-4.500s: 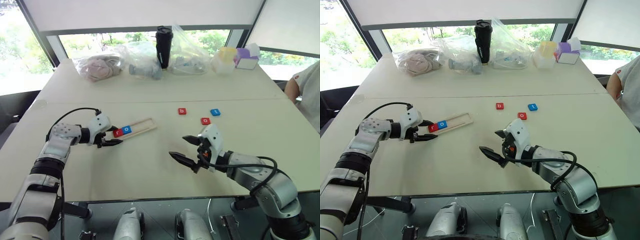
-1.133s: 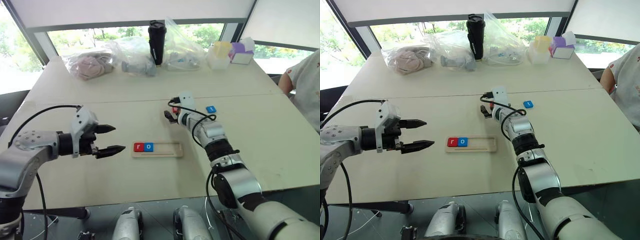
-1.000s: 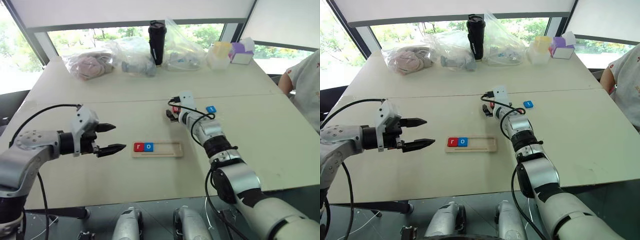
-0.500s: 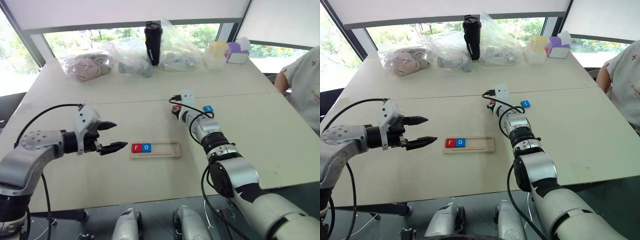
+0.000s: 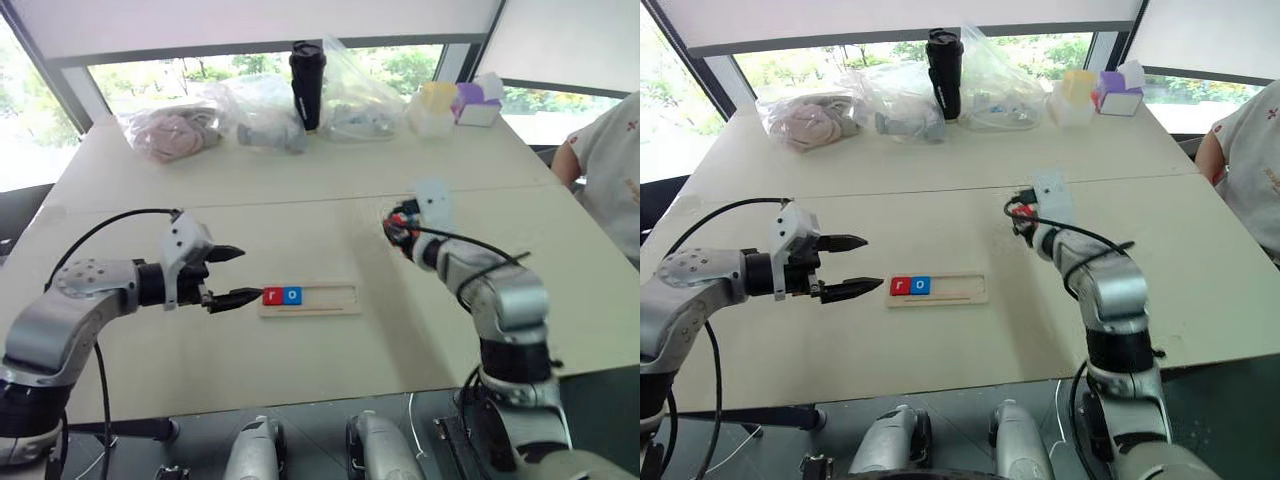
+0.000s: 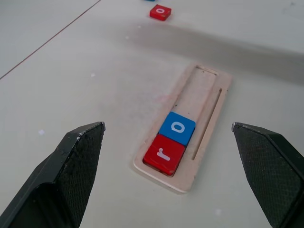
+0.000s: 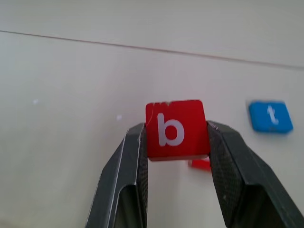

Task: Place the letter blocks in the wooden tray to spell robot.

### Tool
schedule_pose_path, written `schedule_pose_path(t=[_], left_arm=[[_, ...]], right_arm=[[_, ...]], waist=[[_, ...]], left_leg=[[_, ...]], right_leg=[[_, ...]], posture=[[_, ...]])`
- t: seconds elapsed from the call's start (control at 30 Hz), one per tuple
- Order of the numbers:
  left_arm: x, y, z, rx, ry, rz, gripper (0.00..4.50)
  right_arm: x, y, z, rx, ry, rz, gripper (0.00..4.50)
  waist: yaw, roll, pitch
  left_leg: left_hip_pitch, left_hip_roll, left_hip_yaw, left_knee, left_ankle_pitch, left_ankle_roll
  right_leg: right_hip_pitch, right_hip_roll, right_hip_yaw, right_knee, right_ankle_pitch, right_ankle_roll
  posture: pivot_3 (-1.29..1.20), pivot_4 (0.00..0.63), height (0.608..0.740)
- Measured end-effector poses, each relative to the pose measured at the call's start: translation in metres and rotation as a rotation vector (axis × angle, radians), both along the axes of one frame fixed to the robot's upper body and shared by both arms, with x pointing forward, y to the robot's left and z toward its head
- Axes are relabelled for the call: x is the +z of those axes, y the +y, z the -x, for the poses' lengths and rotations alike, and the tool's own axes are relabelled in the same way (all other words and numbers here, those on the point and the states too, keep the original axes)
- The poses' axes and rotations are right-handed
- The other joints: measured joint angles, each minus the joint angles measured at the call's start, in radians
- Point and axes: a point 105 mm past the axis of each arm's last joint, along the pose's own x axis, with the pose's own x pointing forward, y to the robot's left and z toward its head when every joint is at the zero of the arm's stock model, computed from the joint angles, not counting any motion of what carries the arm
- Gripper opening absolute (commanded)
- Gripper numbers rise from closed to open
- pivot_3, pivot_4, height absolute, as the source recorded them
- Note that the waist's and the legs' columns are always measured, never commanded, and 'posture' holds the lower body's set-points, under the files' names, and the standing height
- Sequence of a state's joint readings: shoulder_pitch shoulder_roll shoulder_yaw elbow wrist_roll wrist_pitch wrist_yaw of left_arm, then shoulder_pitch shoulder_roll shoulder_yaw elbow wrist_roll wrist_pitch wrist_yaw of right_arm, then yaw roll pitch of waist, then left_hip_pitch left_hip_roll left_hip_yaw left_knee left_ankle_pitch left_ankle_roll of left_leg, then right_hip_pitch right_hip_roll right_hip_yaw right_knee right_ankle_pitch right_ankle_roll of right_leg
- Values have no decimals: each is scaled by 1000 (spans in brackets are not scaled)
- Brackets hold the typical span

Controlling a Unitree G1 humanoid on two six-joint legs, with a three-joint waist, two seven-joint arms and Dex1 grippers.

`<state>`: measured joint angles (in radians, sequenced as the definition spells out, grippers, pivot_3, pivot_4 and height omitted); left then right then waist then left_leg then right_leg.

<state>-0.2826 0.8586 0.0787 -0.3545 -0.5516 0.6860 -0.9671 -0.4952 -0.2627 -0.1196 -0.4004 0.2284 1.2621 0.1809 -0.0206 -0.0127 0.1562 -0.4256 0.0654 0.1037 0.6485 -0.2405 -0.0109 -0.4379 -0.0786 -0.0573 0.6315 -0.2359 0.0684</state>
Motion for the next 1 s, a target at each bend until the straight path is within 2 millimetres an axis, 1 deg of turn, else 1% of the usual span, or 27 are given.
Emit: schedule_pose_path(t=[0.07, 0.13, 0.2, 0.37, 0.47, 0.53, 0.6, 0.63, 0.73, 0.77, 0.83, 0.9, 0.93, 1.0], left_arm=[[0, -5, 0, -25, 3, -2, 4500], [-2, -5, -3, -33, 12, 3, 4500], [-4, -3, -6, -32, 19, -3, 4500], [-8, -2, -10, -41, 29, -15, 4500], [-8, -1, -11, -47, 33, -17, 4500], [-8, -1, -11, -46, 34, -22, 4500], [-9, 0, -12, -48, 27, -29, 4500], [-8, 0, -11, -50, 25, -30, 4500], [-9, 0, -11, -54, 26, -33, 4500], [-10, 0, -11, -55, 28, -35, 4500], [-11, 0, -11, -56, 32, -37, 4500], [-14, 1, -10, -57, 41, -40, 4500], [-14, 2, -10, -55, 44, -43, 4500], [-18, 7, -10, -40, 58, -52, 4500]], right_arm=[[-11, -3, 21, -41, 68, -55, 1178], [-30, -4, 41, -65, 153, -61, 1178], [-43, -5, 53, -89, 214, -69, 1178], [-42, 0, 63, -118, 204, -73, 1178], [-54, 7, 72, -106, 236, -50, 1178], [-56, 10, 76, -99, 234, -43, 1178], [-57, 11, 77, -99, 230, -41, 2264], [-58, 11, 78, -99, 233, -40, 2674], [-57, 14, 77, -83, 225, -35, 4223], [-57, 14, 77, -68, 220, -33, 4424], [-56, 14, 78, -36, 219, -32, 4424], [-49, 16, 92, 181, 168, 97, 4424], [-45, 16, 106, 319, 152, 173, 4424], [-38, 17, 127, 496, 147, 179, 4424]], waist=[[5, 0, 0], [6, 0, 0], [6, 0, 0], [4, 0, 0], [5, 0, 0], [4, 0, 0], [4, 0, 0], [4, 0, 0], [4, 0, 0], [5, 0, 0], [6, 0, 0], [8, 1, 1], [10, 1, 1], [10, -2, 2]], left_leg=[[0, 0, 0, 0, 0, 0], [0, 0, 0, 0, 0, 0], [0, 0, 0, 1, 0, 0], [0, 0, 0, 1, 0, 0], [-1, 0, 0, 0, 0, 0], [-1, 0, 0, 0, 0, 0], [-1, 0, 0, 0, 0, 0], [-1, 0, -1, 0, 0, 0], [0, 0, -1, 0, 0, 0], [-1, 0, -1, 1, 0, 0], [-1, 0, -1, 0, 0, 0], [-2, -2, -1, 0, 0, 0], [-2, -2, -1, 0, -1, 1], [0, -2, -2, 0, -1, 1]], right_leg=[[0, 0, 0, 0, 0, -1], [0, 0, 0, -1, -1, -1], [0, -1, 0, -1, -1, -2], [0, -1, 1, -1, -1, -2], [-1, -1, 0, -1, -1, -2], [-1, -1, 1, -1, -1, -2], [0, -1, 1, -2, -1, -2], [0, -1, 1, -1, -1, -2], [0, -1, 1, -1, -1, -2], [0, -1, 1, -2, -1, -2], [0, -1, 1, -2, -1, -2], [0, -3, 1, -3, -2, -2], [0, -3, 1, -4, -2, -1], [2, -2, 1, -5, -4, 1]], posture=[[0, 150, 740], [0, 150, 740], [0, 150, 740], [0, 150, 740], [0, 150, 740], [0, 150, 740], [0, 150, 740], [0, 150, 740], [0, 150, 740], [0, 150, 740], [0, 150, 740], [0, 150, 740], [0, 150, 740], [0, 150, 740]])
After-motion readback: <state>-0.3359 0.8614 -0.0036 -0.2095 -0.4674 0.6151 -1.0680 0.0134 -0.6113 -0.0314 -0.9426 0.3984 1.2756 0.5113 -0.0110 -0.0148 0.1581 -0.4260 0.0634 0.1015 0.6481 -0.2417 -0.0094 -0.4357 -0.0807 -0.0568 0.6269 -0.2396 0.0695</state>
